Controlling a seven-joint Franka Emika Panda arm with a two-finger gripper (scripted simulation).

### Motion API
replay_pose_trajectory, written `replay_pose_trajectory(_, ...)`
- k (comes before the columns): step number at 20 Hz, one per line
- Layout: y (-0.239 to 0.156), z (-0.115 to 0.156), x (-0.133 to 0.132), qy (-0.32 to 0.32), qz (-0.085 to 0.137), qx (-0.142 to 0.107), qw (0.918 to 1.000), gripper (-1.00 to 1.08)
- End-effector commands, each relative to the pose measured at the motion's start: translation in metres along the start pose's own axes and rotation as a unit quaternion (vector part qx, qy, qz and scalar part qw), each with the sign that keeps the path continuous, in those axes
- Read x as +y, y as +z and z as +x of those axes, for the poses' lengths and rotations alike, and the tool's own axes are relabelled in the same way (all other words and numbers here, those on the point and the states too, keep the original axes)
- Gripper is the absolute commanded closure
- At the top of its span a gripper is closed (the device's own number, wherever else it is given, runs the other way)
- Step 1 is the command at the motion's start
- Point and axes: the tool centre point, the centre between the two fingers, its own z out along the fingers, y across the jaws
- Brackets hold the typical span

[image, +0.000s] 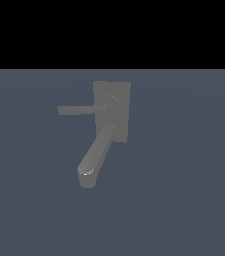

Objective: Turn on the faucet by rotating a designated handle.

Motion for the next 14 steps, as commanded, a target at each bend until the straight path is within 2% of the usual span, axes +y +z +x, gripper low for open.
replay_pose_trajectory(1,0.0,0.0,0.0,0.0,0.0,0.0,1.0,1.08)
replay_pose_trajectory(7,0.004,0.002,0.003,-0.003,-0.012,-0.005,0.9999,1.08)
replay_pose_trajectory(14,0.017,0.01,0.015,-0.018,-0.057,-0.025,0.9979,1.08)
